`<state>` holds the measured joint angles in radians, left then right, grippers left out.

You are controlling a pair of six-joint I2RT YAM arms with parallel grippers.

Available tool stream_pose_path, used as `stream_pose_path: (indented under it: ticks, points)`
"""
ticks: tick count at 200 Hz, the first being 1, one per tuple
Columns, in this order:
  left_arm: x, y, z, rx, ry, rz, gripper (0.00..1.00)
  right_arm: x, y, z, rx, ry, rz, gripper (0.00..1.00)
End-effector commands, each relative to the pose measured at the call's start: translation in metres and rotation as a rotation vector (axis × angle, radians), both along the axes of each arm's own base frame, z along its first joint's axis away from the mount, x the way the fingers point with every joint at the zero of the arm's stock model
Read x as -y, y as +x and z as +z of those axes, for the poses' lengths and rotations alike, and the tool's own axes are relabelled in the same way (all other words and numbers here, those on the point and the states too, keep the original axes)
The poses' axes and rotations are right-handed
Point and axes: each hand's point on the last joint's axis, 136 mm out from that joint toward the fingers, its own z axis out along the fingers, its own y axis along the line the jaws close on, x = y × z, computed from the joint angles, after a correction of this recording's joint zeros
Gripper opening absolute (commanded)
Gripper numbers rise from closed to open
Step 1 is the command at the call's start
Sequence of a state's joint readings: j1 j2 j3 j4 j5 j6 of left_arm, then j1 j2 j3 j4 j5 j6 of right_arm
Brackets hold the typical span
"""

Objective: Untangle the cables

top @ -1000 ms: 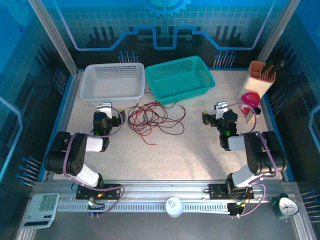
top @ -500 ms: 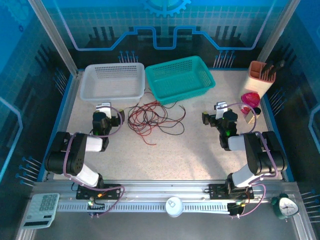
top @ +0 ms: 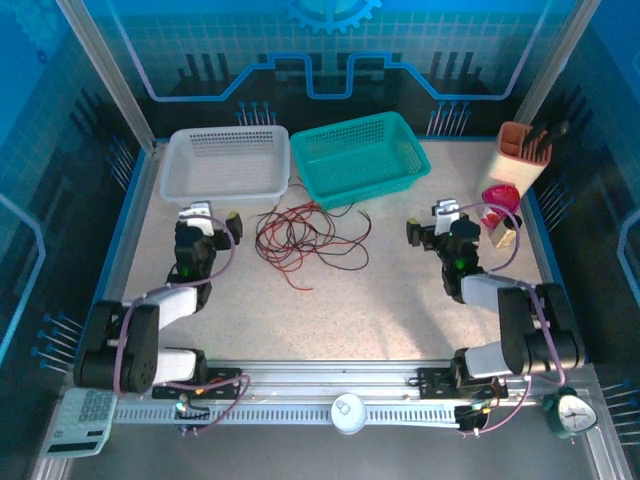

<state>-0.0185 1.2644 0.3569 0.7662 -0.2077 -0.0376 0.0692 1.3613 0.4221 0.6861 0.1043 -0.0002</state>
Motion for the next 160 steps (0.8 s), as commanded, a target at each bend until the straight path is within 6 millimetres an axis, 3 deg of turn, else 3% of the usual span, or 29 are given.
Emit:
stream_pose_path:
  ticks: [1,34,56,79,99,124,160]
  points:
    - [-0.012,-0.002,0.032,0.021,-0.039,0.067,0.99,0.002,-0.004,0.031,0.003,0.038,-0.032,1.00]
    - [-0.021,-0.011,0.070,0.009,-0.157,0.149,0.99,0.004,-0.016,0.071,-0.052,0.224,-0.105,1.00]
    - [-0.008,-0.022,0.091,-0.029,-0.296,0.115,0.99,0.006,-0.025,0.089,-0.157,0.429,-0.178,1.00]
    - [0.014,-0.038,0.104,-0.088,-0.439,0.034,0.99,-0.017,-0.027,0.105,-0.210,0.505,-0.064,1.00]
    - [0.037,-0.053,0.105,-0.152,-0.494,-0.043,0.99,-0.048,-0.034,0.115,-0.229,0.572,0.112,1.00]
    - [0.068,-0.069,0.088,-0.252,-0.509,-0.119,0.99,-0.091,-0.050,0.103,-0.307,0.620,0.264,0.90]
    - [0.105,-0.080,0.058,-0.326,-0.519,-0.171,0.99,-0.156,-0.066,0.061,-0.485,0.601,0.332,0.85]
